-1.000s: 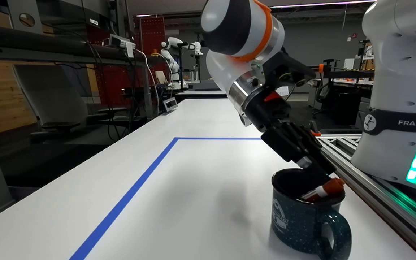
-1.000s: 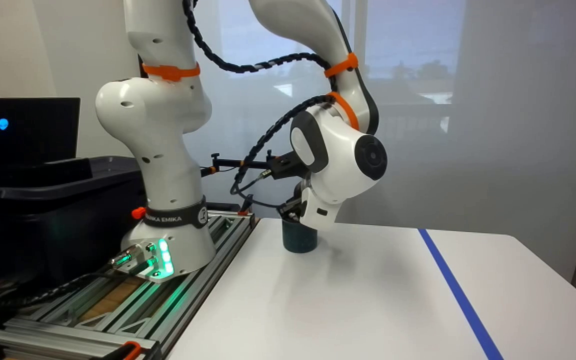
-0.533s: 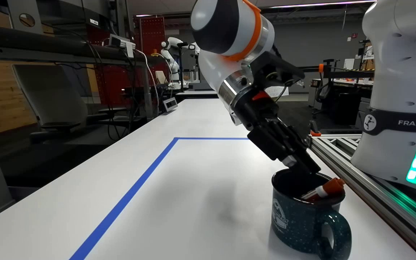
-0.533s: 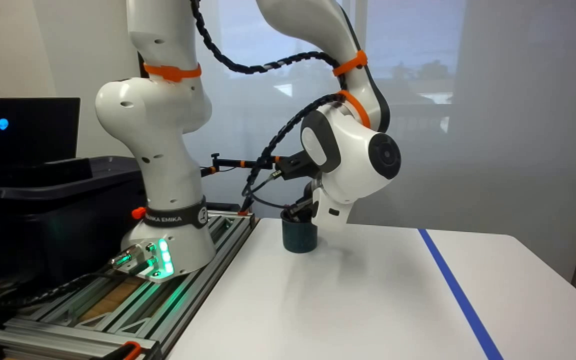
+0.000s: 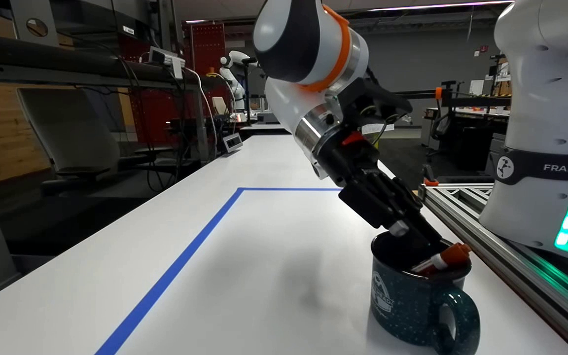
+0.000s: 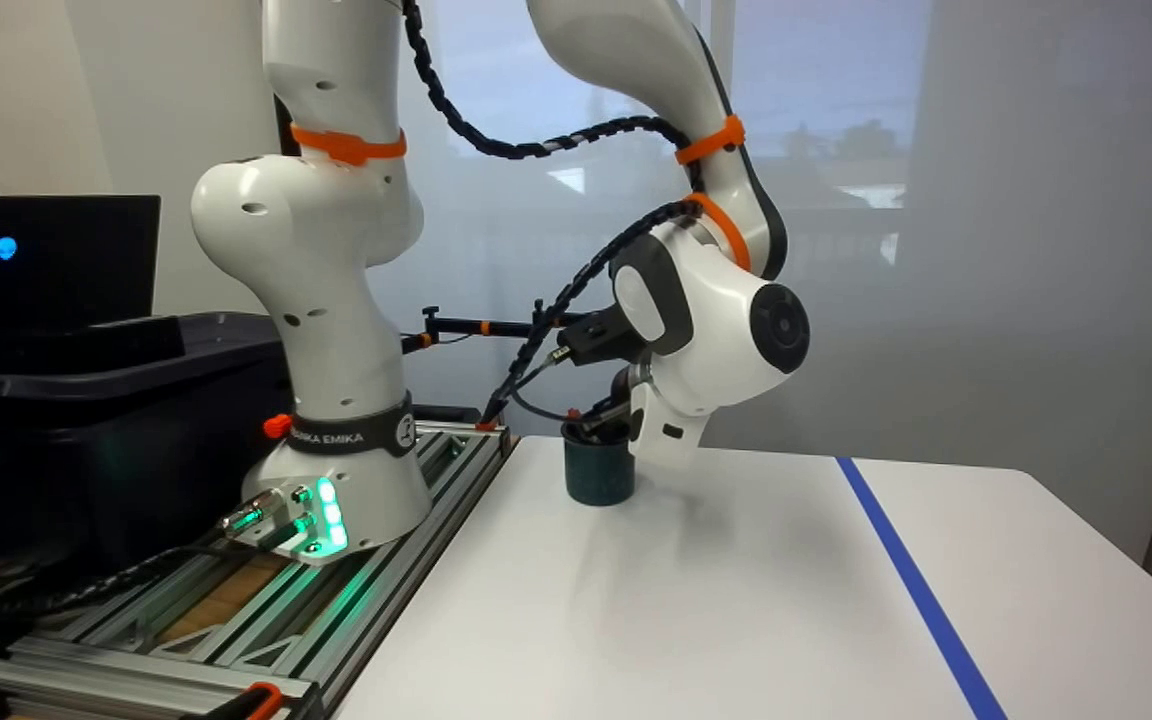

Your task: Take the marker out of the mug.

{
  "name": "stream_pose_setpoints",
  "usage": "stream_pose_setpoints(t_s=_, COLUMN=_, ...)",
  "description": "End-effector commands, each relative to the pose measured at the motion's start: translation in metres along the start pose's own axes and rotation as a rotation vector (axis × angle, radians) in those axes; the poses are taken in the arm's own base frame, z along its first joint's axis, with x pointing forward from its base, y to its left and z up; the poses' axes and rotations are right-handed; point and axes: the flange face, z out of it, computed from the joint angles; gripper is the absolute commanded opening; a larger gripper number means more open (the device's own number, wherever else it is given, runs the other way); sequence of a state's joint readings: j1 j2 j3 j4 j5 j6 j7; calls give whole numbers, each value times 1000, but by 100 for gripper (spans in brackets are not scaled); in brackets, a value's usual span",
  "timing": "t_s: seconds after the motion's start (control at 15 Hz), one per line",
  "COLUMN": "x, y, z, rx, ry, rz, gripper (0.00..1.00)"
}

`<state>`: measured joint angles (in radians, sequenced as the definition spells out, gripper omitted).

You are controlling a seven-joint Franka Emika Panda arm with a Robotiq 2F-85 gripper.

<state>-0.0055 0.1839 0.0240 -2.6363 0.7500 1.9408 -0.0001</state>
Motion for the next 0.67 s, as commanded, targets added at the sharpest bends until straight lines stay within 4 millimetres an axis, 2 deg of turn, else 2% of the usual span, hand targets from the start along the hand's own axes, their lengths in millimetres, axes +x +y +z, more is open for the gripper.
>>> stream_pose_setpoints(t_s=0.0, x=2, y=-5, z=5, rx=-42, ry=-16, rz=-12, gripper=38)
stream_pose_setpoints(t_s=0.27, x=2, y=-7, z=11, rx=-92, ry=-7, rz=-24, gripper=39)
stream_pose_setpoints(t_s=0.6, x=0, y=-11, z=16, rx=-143, ry=-2, rz=-57, gripper=35)
